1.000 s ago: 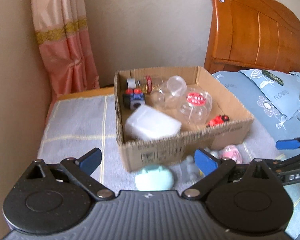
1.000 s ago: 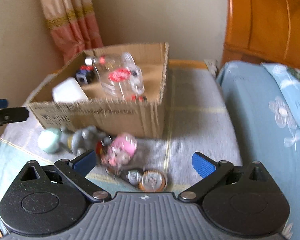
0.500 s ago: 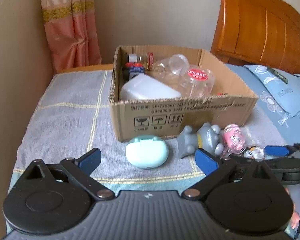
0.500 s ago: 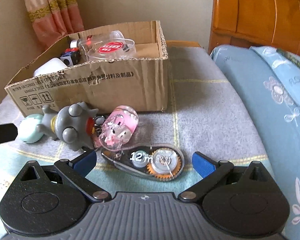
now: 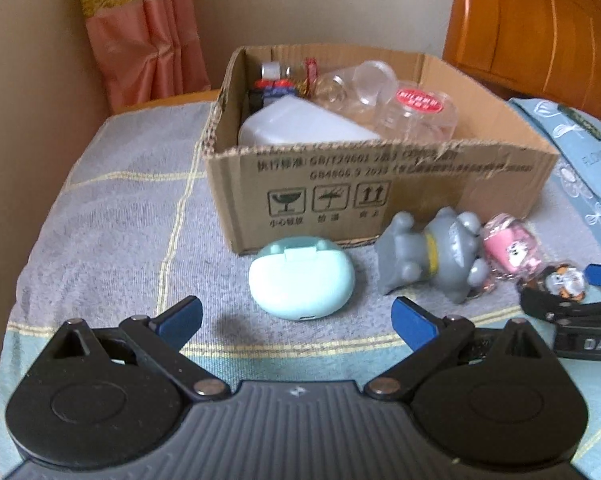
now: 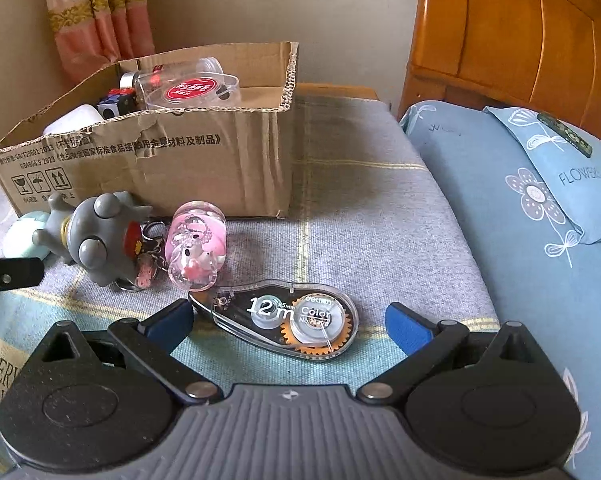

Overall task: Organize rigid objects
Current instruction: 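Close the right tool on the tape dispenser while the left tool closes on the mint-green case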

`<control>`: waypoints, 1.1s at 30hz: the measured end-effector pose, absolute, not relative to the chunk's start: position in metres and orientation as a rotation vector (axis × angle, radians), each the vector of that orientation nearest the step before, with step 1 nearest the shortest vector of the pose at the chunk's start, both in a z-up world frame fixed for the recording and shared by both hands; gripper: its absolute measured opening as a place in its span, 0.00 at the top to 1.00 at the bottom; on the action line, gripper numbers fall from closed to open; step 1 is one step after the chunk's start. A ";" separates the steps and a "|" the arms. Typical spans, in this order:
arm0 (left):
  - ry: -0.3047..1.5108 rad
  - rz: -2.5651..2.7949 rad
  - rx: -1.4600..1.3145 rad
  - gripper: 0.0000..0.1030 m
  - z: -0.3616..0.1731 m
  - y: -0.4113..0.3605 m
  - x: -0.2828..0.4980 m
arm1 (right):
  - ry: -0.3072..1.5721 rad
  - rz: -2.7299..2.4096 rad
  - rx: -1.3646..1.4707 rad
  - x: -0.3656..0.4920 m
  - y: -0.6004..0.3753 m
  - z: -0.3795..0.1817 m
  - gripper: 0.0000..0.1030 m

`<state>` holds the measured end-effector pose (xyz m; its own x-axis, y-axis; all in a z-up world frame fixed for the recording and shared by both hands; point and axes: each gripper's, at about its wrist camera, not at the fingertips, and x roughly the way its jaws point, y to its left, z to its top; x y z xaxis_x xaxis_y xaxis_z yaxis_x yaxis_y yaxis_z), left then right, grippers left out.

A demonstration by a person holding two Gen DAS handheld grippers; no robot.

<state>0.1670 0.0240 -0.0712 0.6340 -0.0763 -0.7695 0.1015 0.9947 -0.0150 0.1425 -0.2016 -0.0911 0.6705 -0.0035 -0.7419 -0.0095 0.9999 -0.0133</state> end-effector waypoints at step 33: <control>0.827 -0.134 0.049 0.01 -0.087 0.038 0.171 | 0.791 -0.058 0.007 0.144 -0.203 -0.094 0.00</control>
